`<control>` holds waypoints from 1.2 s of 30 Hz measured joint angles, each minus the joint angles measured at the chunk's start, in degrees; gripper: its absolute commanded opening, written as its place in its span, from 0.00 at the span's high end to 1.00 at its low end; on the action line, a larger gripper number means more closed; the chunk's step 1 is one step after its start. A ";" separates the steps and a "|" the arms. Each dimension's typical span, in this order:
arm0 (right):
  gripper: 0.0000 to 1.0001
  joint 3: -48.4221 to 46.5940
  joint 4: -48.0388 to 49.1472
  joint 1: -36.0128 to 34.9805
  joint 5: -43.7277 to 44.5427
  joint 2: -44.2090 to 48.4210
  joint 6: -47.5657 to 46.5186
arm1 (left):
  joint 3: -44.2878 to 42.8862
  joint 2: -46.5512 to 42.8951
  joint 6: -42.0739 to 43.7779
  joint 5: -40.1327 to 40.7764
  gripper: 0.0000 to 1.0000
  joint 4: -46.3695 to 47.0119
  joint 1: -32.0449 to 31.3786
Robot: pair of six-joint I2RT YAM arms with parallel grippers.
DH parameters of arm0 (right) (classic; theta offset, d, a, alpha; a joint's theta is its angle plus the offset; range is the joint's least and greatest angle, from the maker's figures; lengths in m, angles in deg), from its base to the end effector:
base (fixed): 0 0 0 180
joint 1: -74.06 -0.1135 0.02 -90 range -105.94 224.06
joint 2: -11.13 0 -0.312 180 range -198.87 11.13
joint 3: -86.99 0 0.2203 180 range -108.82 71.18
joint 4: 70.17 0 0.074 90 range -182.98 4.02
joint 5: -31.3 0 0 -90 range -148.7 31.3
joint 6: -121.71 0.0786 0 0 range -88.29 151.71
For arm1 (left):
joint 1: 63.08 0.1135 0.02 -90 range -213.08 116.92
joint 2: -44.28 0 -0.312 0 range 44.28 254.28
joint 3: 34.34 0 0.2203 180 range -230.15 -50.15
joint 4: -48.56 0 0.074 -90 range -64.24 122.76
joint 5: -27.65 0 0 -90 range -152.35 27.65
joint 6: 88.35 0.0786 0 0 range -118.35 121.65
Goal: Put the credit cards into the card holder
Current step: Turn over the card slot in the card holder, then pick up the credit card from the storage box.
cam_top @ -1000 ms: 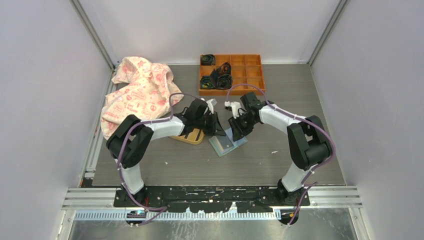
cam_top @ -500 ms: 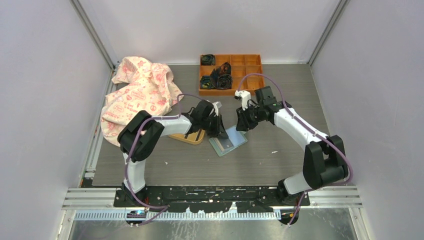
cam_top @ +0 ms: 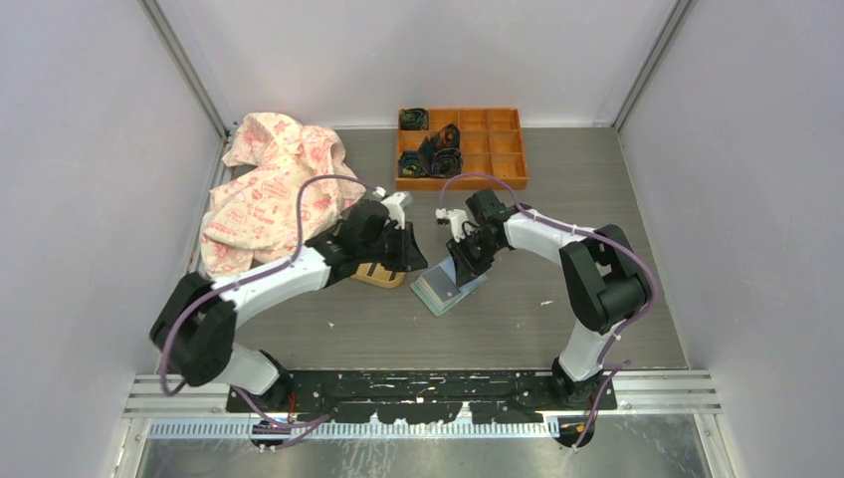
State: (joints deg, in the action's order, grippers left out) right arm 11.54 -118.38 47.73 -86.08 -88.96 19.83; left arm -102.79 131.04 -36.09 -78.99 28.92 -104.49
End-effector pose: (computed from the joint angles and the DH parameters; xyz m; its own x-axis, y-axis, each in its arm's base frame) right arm 0.2684 0.1731 0.1914 -0.7320 -0.5662 -0.3790 -0.6807 0.6327 0.3693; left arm 0.2320 -0.2347 0.2640 -0.8563 -0.0267 -0.5158 0.3528 0.6991 -0.6219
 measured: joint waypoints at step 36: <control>0.08 -1.75 0.48 3.98 -16.74 16.02 -2.47 | -10.84 14.86 16.72 -2.56 0.46 -23.28 18.75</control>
State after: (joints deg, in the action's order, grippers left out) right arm 9.79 -117.90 51.71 -102.82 -72.94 17.36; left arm -113.63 145.90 -19.37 -81.55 5.64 -85.73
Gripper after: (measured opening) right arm 0.918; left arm 0.559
